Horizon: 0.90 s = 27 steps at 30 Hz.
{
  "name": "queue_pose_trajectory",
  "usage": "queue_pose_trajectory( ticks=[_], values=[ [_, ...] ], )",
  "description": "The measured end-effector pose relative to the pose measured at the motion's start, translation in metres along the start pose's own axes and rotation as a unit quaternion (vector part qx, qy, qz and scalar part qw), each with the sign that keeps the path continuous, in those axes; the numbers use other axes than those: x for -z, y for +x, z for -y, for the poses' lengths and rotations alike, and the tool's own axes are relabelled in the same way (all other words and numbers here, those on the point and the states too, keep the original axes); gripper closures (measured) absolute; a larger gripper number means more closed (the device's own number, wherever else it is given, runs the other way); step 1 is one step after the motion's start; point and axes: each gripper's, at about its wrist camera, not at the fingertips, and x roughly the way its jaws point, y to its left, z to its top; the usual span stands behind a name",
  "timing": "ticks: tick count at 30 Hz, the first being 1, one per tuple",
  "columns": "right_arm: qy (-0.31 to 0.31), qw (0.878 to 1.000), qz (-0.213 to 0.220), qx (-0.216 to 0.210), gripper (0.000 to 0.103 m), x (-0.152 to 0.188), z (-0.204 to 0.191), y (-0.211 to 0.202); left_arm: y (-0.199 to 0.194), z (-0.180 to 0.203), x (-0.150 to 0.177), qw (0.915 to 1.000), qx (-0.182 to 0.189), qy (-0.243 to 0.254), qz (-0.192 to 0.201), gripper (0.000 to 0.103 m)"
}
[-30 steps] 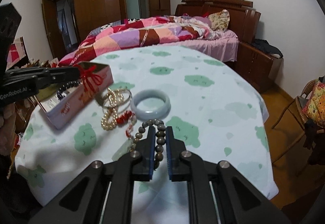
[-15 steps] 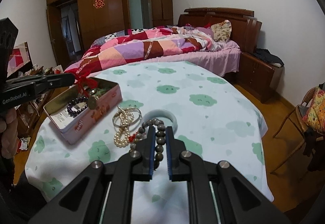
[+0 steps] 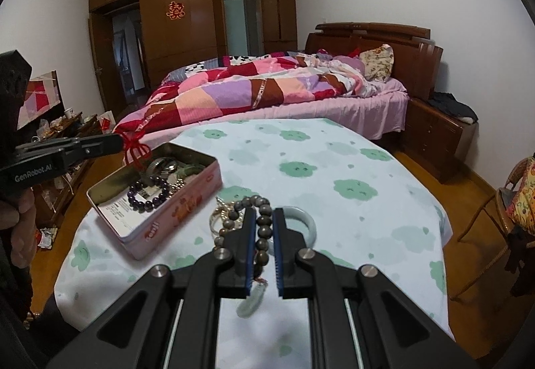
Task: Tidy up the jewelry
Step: 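Grasp the red-knotted pendant with the left gripper while the right gripper grasps the brown bead bracelet, then carry the pendant and bead bracelet with both grippers over the tin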
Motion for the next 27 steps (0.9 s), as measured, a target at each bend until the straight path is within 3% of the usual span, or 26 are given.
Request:
queue_pose_trajectory(
  ticks=[27],
  values=[
    [-0.049, 0.997, 0.005, -0.059, 0.091, -0.037, -0.063, 0.037, 0.0, -0.068, 0.012, 0.9979, -0.036, -0.054, -0.006, 0.103]
  ],
)
